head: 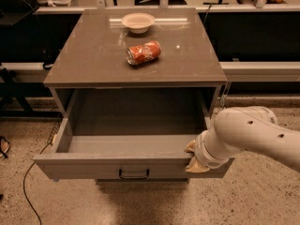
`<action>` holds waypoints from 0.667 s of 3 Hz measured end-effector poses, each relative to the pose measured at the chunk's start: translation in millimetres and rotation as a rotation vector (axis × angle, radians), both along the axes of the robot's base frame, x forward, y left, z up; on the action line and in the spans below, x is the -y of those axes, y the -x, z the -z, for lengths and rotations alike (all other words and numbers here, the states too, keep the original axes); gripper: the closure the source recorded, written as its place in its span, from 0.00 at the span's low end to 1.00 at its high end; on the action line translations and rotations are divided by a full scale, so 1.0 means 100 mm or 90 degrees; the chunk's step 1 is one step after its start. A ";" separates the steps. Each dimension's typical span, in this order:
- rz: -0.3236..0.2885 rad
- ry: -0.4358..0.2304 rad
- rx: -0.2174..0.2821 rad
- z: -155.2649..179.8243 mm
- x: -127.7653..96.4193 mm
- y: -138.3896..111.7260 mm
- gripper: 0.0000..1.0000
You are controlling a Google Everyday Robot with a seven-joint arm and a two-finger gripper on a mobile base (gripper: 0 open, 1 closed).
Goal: Open top drawer
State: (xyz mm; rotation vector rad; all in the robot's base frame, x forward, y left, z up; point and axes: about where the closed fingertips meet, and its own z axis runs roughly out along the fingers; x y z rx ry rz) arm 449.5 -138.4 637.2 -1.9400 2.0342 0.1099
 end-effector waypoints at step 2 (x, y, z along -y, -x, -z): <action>0.000 0.000 0.000 0.00 0.00 0.00 0.11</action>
Offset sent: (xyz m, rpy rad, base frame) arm 0.0000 0.0000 0.0000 0.0000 0.0000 0.0000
